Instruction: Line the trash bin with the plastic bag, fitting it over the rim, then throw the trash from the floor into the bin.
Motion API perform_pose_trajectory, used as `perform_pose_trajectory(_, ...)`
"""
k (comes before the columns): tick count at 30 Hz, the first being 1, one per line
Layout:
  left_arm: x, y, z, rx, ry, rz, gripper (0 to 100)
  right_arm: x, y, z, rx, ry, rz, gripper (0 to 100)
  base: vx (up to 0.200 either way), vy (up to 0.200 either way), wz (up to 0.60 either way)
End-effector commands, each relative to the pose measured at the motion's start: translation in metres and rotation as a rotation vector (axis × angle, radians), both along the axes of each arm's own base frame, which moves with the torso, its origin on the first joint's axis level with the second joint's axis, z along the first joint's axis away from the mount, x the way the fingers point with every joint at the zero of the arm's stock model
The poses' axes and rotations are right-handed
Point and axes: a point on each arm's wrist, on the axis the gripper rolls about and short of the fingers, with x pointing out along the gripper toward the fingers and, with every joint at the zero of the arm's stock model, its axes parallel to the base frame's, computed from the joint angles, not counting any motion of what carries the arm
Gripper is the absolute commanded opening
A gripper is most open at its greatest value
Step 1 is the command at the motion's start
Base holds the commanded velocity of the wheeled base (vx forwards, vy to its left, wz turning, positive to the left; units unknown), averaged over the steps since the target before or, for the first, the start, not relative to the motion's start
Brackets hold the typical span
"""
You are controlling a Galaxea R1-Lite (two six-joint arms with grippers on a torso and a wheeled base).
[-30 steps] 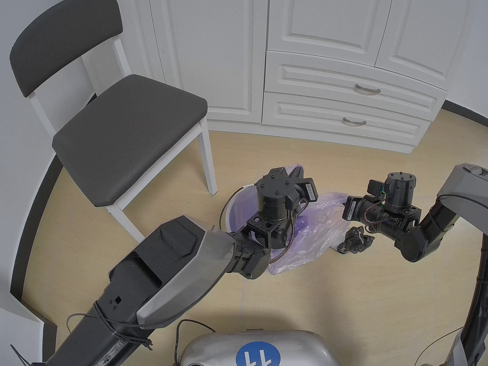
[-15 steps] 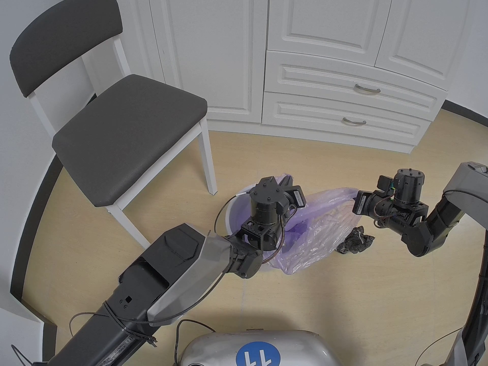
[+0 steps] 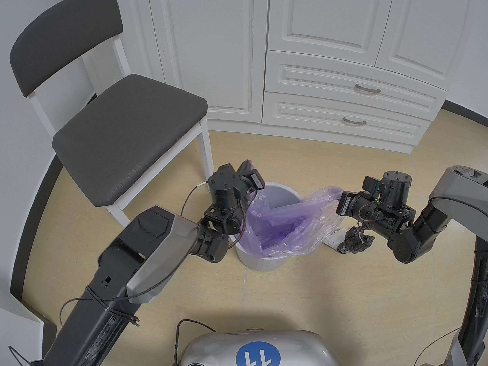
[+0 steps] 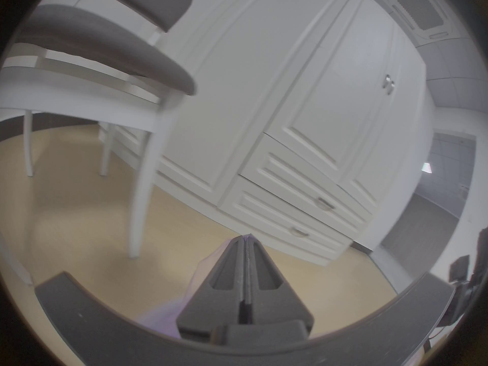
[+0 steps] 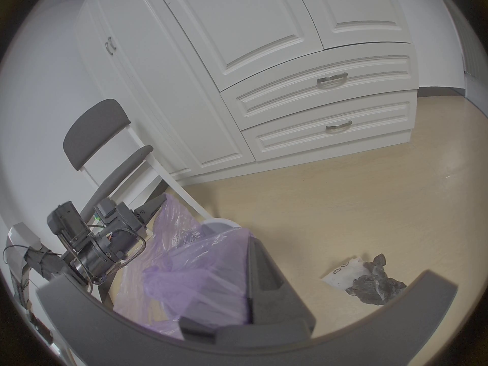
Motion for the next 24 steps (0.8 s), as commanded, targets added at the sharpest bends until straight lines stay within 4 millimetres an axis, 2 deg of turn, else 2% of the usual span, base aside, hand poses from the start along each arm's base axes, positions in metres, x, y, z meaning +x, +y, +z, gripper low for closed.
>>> perform_pose_trajectory(1, -0.014, 0.037, 0.025, -0.003, 0.020, 0.040, 0, 0.006, 0.003, -0.007, 0.030, -0.009, -0.010, 0, 0.000, 0.000, 0.00)
perform_pose_trajectory(8, -0.050, 0.068, 0.034, 0.067, 0.090, -0.101, 0, 0.006, 0.002, -0.007, 0.030, -0.015, -0.013, 0, 0.000, 0.000, 0.00)
perform_pose_trajectory(13, -0.064, 0.083, 0.037, 0.086, 0.097, -0.155, 0, 0.007, 0.004, -0.008, 0.029, -0.015, -0.011, 0, 0.000, 0.000, 0.00)
perform_pose_trajectory(16, -0.075, 0.100, 0.040, 0.132, 0.111, -0.201, 0, 0.008, 0.003, -0.007, 0.028, -0.020, -0.022, 0, 0.000, 0.000, 0.00)
perform_pose_trajectory(18, -0.076, 0.102, 0.040, 0.137, 0.113, -0.207, 0, 0.009, 0.003, -0.007, 0.028, -0.022, -0.025, 0, 0.000, 0.000, 0.00)
perform_pose_trajectory(19, -0.083, 0.119, 0.039, 0.186, 0.129, -0.233, 0, 0.011, 0.002, -0.006, 0.025, -0.031, -0.049, 0, 0.000, 0.000, 0.00)
perform_pose_trajectory(24, -0.098, 0.138, 0.024, 0.280, 0.189, -0.245, 0, 0.006, 0.000, -0.004, -0.053, -0.050, -0.063, 0, 0.000, 0.000, 0.00)
